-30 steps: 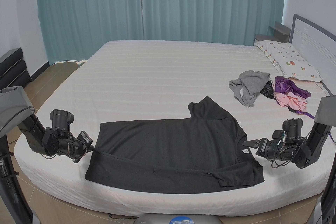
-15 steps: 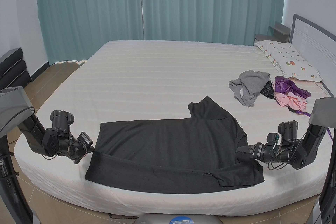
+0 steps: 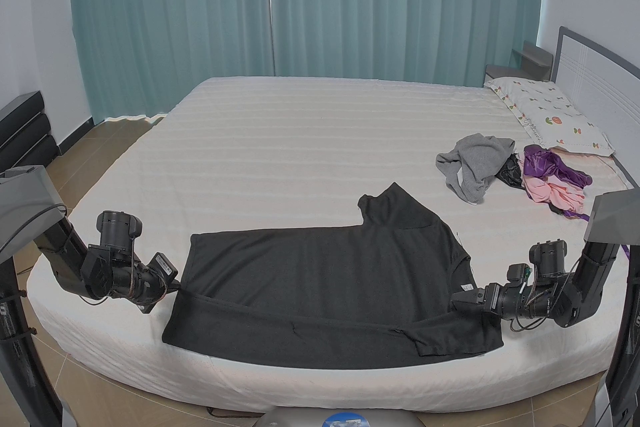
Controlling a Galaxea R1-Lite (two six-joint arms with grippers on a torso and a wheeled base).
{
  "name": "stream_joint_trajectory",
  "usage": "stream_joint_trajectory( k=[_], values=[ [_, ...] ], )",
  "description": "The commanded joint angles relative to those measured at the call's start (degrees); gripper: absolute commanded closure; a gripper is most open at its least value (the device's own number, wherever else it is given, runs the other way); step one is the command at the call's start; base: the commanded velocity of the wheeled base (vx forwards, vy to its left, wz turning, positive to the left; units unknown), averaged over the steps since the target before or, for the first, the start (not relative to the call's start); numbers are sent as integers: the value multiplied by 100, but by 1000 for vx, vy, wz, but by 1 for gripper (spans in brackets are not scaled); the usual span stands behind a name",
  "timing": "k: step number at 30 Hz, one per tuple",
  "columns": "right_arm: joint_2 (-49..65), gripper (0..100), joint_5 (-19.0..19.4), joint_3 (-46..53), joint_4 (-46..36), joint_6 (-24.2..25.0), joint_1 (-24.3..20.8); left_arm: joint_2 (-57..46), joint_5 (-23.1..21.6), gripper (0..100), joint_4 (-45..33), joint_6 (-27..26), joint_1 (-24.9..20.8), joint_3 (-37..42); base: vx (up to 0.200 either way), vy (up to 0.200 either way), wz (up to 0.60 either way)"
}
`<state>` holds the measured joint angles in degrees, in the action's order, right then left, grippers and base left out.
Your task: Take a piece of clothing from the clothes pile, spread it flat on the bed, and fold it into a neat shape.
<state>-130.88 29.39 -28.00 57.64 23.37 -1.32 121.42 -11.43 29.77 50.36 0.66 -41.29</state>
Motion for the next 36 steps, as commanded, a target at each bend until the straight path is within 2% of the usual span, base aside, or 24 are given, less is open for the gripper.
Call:
stream_joint_trajectory(
  k=[1,8,9,24,36],
  values=[
    [-52,0,49,84,2,-87,0,13,1,100,3,0,4,-19,0,0,0],
    [-69,0,58,163,-7,-263,26,5,1,100,3,0,4,-11,0,0,0],
    [-78,100,49,172,-7,-272,44,5,1,100,3,0,4,-11,0,0,0],
    [133,100,58,260,-7,-368,184,-66,10,100,-15,0,4,60,0,0,0],
    [924,100,67,708,11,-368,307,-452,10,100,-15,0,84,350,0,0,0]
  ],
)
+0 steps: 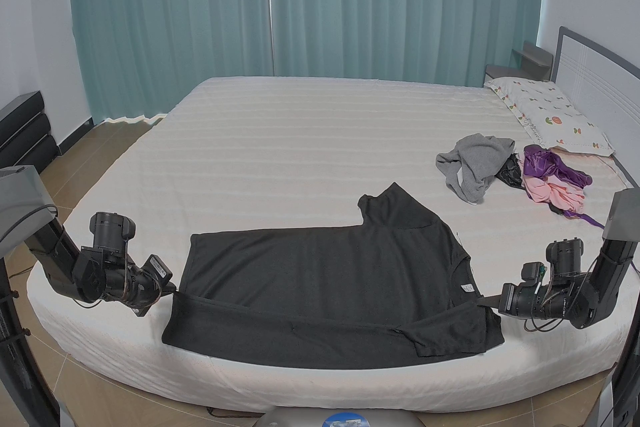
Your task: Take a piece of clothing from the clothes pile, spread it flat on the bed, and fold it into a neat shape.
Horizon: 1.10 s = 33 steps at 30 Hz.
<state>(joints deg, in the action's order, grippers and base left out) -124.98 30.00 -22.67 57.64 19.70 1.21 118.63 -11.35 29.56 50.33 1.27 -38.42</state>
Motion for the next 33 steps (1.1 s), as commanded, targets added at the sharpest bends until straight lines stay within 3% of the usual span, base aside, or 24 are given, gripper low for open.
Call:
stream_joint_trajectory(
  k=[1,11,21,33],
  values=[
    [351,100,6,193,11,-1,64,-191,1,100,-3,3,23,63,0,0,0],
    [1081,100,32,641,11,25,125,-534,1,100,-56,3,49,353,0,0,0],
    [1775,100,392,1169,28,25,275,-788,-16,100,-47,11,278,494,0,0,0],
    [1845,100,586,1160,19,16,468,-920,-157,100,-47,11,260,749,0,0,0]
  ],
)
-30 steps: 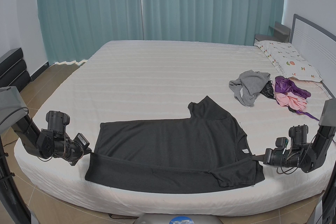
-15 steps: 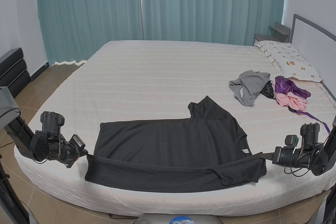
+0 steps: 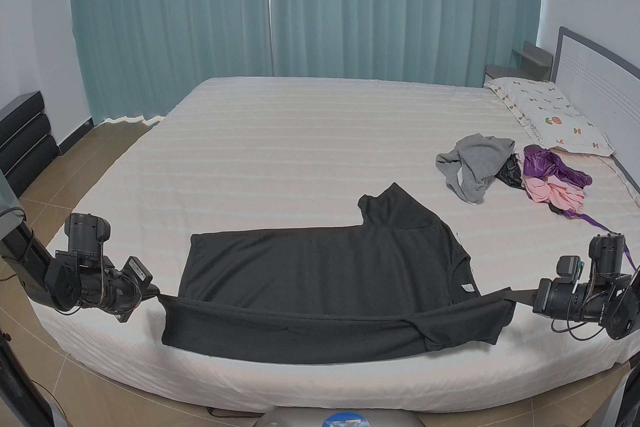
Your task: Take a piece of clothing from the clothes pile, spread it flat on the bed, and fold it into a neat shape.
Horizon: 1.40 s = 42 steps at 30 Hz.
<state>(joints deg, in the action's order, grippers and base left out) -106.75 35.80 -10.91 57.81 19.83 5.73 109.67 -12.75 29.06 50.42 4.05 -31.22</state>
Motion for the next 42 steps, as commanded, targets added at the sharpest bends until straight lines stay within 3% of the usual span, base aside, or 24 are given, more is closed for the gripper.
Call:
stream_joint_trajectory(
  k=[1,17,42],
  values=[
    [-12,100,14,-60,2,12,16,11,-52,100,3,3,-27,19,0,0,0],
    [-1128,100,-74,-904,-6,20,-116,433,-61,100,3,126,-27,-578,0,0,0],
    [-1990,100,-82,-1713,-59,-6,-186,1320,45,100,3,126,-115,-1106,0,0,0]
  ],
)
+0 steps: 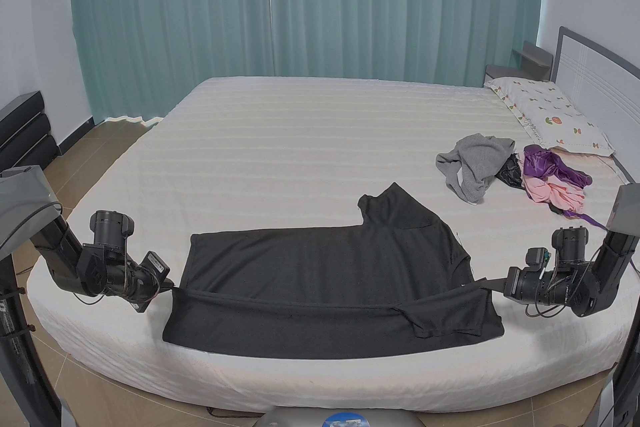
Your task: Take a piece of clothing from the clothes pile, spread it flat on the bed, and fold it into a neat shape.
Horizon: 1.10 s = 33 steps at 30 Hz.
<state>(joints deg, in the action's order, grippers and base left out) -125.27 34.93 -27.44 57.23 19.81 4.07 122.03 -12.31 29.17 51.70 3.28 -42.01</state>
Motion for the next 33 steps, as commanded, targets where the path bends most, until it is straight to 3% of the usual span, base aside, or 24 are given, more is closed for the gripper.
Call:
stream_joint_trajectory(
  k=[1,13,14,15,29,33],
  values=[
    [-156,100,5,-68,7,-3,-20,84,1,100,-8,-2,-47,-27,0,0,0],
    [-323,100,5,-68,60,-21,-73,93,106,100,-8,7,-91,-9,0,0,0],
    [-323,100,5,-68,60,-21,-73,102,159,0,-8,7,-108,0,0,0,0],
    [-323,0,5,-68,60,-21,-73,119,194,0,-8,7,-126,-9,0,0,0],
    [-270,0,49,-7,499,93,-64,84,212,0,36,297,-99,-18,0,0,0],
    [-252,0,41,116,596,454,-82,49,229,0,89,253,-126,35,0,0,0]
  ],
)
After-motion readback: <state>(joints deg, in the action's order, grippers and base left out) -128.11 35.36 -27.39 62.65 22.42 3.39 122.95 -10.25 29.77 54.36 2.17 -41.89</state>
